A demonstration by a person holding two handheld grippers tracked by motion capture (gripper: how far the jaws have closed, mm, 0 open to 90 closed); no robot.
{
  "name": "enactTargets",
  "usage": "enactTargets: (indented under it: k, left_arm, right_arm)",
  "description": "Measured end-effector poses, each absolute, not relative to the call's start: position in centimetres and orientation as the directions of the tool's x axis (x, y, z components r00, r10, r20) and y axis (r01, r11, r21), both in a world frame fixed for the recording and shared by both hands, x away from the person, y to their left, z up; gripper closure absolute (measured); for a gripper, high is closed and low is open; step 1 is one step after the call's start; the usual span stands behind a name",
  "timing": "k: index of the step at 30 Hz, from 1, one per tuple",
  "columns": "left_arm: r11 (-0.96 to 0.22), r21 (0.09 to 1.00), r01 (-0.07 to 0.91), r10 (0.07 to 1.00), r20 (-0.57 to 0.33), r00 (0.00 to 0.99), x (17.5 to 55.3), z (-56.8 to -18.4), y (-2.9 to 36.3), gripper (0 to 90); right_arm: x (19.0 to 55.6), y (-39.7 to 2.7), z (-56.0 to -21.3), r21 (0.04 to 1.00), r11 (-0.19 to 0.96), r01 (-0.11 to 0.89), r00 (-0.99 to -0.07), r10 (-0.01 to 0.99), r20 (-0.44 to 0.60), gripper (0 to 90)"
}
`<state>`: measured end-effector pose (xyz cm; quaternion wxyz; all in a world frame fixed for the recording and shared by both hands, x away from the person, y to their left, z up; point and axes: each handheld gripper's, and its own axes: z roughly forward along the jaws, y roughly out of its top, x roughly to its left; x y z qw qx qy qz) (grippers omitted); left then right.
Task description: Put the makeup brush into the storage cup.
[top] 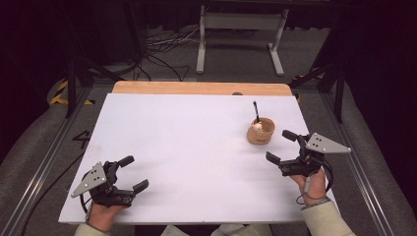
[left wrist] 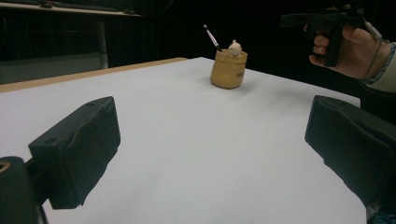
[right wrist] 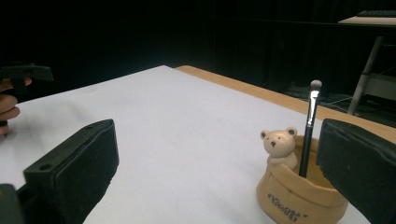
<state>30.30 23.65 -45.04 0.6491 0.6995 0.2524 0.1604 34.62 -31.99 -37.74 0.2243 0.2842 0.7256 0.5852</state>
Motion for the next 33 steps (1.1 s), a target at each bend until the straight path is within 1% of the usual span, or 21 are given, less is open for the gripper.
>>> enactTargets:
  k: [6, 18, 21, 26, 33]
  left_arm:
    - [-0.039, 0.989, 0.146, 0.561, -0.099, 0.822, 30.3, -45.1, 23.6, 3.8]
    - [-0.067, 0.988, 0.137, 0.557, -0.076, 0.827, 30.2, -45.0, 23.4, 3.7]
    - [-0.065, 0.988, 0.139, 0.558, -0.079, 0.826, 30.2, -45.0, 23.4, 3.7]
    - [-0.067, 0.987, 0.145, 0.553, -0.084, 0.829, 30.2, -45.0, 23.3, 3.6]
    - [-0.077, 0.986, 0.145, 0.546, -0.079, 0.834, 30.1, -45.0, 23.1, 3.6]
  right_arm:
    - [34.1, -31.6, -39.0, 0.979, 0.156, 0.129, -0.757, 0.654, -0.005, 0.0]
    - [33.7, -30.7, -41.4, 0.979, 0.163, 0.121, -0.783, 0.623, -0.007, 0.0]
    - [33.6, -30.7, -41.9, 0.979, 0.159, 0.129, -0.785, 0.619, 0.003, 0.0]
    - [33.6, -30.6, -42.5, 0.98, 0.166, 0.112, -0.785, 0.619, -0.015, 0.0]
    - [33.8, -30.6, -43.3, 0.976, 0.174, 0.13, -0.784, 0.621, -0.006, 0.0]
